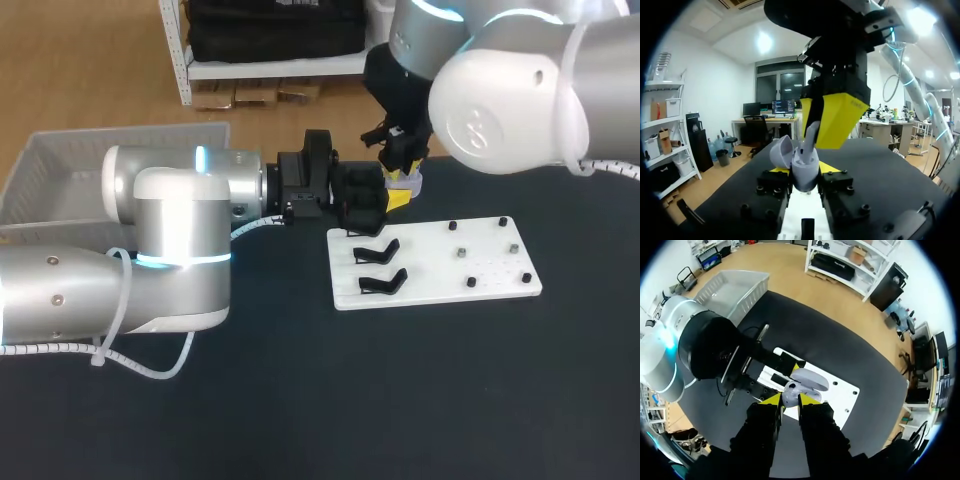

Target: Pick up each earbud case from the left stands, insert the matching earbuds, close the lid, and place the case in the box.

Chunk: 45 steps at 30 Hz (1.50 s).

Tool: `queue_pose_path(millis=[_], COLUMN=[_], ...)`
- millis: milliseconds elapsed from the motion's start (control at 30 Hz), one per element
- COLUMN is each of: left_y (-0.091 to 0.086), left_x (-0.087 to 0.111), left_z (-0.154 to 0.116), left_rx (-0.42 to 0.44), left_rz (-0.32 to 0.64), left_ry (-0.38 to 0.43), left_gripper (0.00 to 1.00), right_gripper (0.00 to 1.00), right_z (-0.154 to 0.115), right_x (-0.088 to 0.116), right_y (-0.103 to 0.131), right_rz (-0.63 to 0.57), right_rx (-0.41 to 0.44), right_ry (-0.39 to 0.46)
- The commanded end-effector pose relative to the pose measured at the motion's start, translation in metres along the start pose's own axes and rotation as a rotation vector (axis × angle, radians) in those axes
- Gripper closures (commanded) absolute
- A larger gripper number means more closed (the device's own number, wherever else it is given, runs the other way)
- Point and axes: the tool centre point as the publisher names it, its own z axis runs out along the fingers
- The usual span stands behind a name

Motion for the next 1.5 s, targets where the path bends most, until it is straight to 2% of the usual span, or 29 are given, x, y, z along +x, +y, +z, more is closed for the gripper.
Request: queue_pose_path(millis=[33,1133,1233,1500], left_y=[-0.002,-0.002,-0.002,-0.002], left_x=[0.001,0.001,0.001,0.001], left_z=[0.0,0.0,0.0,0.0], left_rx=[-0.01,-0.01,-0.01,-0.01], left_rz=[0.005,0.005,0.005,0.005], left_ry=[-0.008,-0.008,-0.008,-0.008], left_gripper=[1.0,1.0,1.0,1.0], right_gripper=[1.0,1.0,0.85,0.8], right_z=[0.003,0.012,0.011,0.01], right_x=[0.0,-0.006,-0.006,-0.006], right_y=[0.0,-0.006,-0.007,-0.007], right_rz=[-0.001,-0.039,-0.037,-0.038], right_rx=[-0.003,0.037,0.037,0.042], right_ry=[-0.001,0.058,0.055,0.053])
